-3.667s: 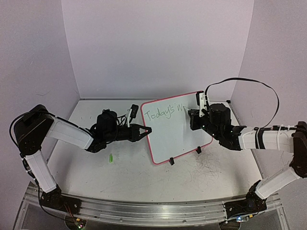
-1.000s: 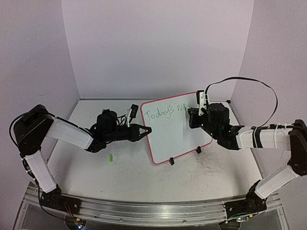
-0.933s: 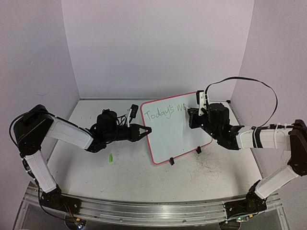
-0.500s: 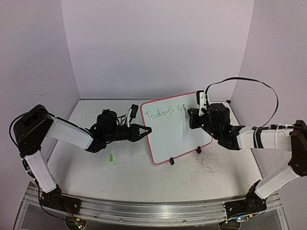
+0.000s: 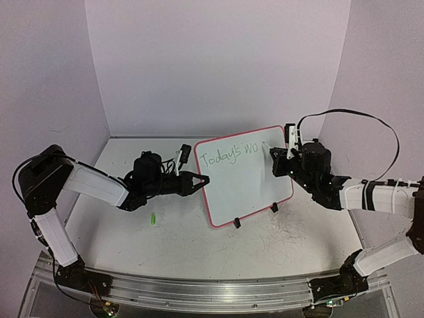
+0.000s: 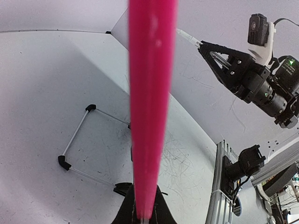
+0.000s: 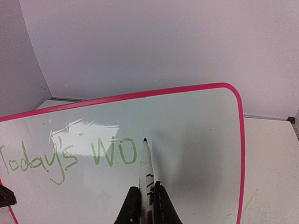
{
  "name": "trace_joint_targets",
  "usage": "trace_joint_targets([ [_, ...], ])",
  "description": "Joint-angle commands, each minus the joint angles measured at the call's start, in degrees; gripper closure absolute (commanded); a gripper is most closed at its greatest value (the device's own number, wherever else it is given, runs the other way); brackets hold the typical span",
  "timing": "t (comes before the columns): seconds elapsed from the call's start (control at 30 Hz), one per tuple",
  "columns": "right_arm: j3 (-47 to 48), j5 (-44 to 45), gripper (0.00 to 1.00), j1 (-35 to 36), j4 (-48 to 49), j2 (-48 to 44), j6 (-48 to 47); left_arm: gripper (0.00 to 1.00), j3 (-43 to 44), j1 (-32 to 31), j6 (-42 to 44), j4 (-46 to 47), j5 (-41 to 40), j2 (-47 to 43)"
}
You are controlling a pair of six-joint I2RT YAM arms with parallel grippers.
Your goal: Write a sentence on the whiteboard
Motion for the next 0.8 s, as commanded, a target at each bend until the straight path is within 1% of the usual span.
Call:
trace_joint_targets([
  [0.0,-0.7,-1.8,1.0,-1.2,1.2,-1.2,0.2,1.0,-0.6,-0.3,0.8,0.4,0.2,-2.5],
  [0.17,-0.8,-3.1,1.0,-1.9,1.2,-1.0,-1.0,1.0,-0.6,-0.2,0.8,0.4,0.2,-2.4],
  [0.37,-0.2,-7.3,1.0,-2.0,0.9,0.1,-3.4,1.0,-0.2,-0.3,0.8,0.5,0.4,-2.2],
  [0.53,-0.3,-5.1,1.0,-2.1,0.9,0.5,-3.4,1.0,-0.3,-0.3,0.8,0.4,0.4,-2.2],
  [0.67,0.6,-6.8,1.0,-2.1,0.9,1.9,-3.4,1.0,-0.3,-0.3,1.0,0.4,0.4,-2.2],
  [0.77,1.1,-6.4,1.0,-2.1,1.0,2.5,-3.7,1.0,-0.2,-0.3,1.0,0.4,0.3,-2.1],
])
